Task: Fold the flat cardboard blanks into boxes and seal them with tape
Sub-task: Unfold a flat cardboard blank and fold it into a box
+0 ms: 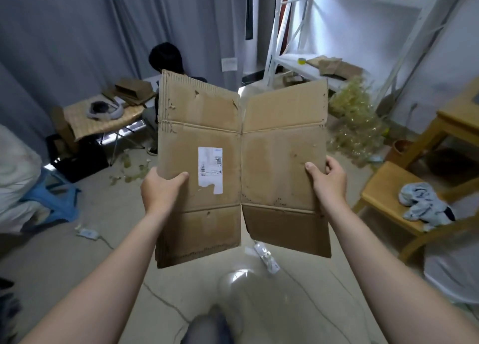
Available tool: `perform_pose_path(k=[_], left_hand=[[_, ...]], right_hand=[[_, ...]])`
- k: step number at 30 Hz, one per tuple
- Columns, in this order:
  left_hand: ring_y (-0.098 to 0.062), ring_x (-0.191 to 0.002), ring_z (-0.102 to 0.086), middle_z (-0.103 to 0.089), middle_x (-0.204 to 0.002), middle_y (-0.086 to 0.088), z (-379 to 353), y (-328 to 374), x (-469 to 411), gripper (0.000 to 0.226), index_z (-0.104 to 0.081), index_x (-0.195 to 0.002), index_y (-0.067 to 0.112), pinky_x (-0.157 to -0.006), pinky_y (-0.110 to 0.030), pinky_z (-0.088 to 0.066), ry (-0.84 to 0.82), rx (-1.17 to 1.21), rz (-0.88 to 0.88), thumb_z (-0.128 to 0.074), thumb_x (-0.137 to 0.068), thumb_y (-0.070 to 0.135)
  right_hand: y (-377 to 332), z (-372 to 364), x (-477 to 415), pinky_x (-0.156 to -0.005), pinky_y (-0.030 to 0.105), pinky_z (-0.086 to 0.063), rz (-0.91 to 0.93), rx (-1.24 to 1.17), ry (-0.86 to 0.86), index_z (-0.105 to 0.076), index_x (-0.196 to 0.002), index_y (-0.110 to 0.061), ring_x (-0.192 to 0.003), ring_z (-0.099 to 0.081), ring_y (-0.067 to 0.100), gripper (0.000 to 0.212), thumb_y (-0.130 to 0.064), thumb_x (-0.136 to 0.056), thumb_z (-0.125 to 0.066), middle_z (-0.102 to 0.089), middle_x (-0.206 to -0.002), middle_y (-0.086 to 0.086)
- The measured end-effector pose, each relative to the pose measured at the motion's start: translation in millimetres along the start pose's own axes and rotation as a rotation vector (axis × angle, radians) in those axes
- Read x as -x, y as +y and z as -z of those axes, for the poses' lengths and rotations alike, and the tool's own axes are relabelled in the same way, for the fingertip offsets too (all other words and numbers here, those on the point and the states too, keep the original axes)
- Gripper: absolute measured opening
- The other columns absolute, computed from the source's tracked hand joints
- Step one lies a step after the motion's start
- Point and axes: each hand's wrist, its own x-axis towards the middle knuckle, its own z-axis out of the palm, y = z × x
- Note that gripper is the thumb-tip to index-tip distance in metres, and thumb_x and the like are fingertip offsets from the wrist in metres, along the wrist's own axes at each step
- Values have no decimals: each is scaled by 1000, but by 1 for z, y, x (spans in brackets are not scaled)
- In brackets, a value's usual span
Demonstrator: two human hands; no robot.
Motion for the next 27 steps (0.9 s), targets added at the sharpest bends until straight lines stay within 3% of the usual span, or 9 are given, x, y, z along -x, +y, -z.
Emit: perform_pose_path(k=[5, 9, 13, 16, 19, 24, 27], left_hand=[[-19, -90, -61, -66, -99, 4, -31, 6, -144, 37, -63, -106, 21, -79, -32, -47, -58, 26, -39, -84, -77, 32], [-18, -90, -62, -67, -99, 3, -76, 22, -270, 36, -64, -105, 22, -80, -32, -48, -150, 72, -94, -85, -77, 31], [-17, -88, -60, -65, -97, 5, -117, 56, -376, 32, -62, -102, 23, -77, -30, -44, -218, 92, -105, -83, -80, 31], [-15, -86, -61, -66, -95, 5, -143, 80, -441, 31, -63, -102, 22, -76, -30, -46, -268, 99, -126, -83, -80, 30], [-17, -87, -63, -67, -95, 4, -177, 101, -495, 30, -63, -100, 20, -78, -31, -48, -303, 95, -137, -83, -79, 29], [-18, -89, -66, -70, -96, 4, -249, 127, -571, 31, -65, -98, 20, -81, -33, -52, -358, 106, -118, -83, -76, 31], [-16, -88, -67, -69, -91, 9, -305, 145, -616, 31, -64, -96, 23, -80, -32, -52, -395, 111, -107, -84, -74, 34]], right_hand=[[-10, -82, -85, -77, 26, -52, 1, 16, 46, -63, -108, -25, -89, -64, -1, 16, -21, -93, -70, -71, -101, -7], [-21, -149, -160, -91, 36, -55, -17, 14, 145, -65, -113, -16, -100, -68, 13, 21, -21, -93, -71, -72, -109, 0], [-45, -207, -232, -78, 21, -53, -54, -18, 211, -64, -114, -15, -85, -65, -3, 22, -18, -94, -71, -71, -101, -5], [-61, -239, -278, -78, 22, -52, -73, -46, 249, -63, -112, -21, -85, -65, -5, 20, -18, -94, -71, -71, -98, -9], [-75, -266, -323, -71, 15, -48, -70, -36, 305, -62, -111, -22, -76, -61, -14, 19, -19, -94, -70, -68, -92, -17], [-82, -305, -405, -78, 17, -51, -50, -55, 407, -63, -109, -20, -81, -64, -10, 18, -15, -93, -69, -68, -93, -17], [-74, -322, -465, -74, 10, -46, -25, -28, 482, -62, -107, -23, -82, -60, -13, 17, -17, -93, -69, -66, -93, -17]])
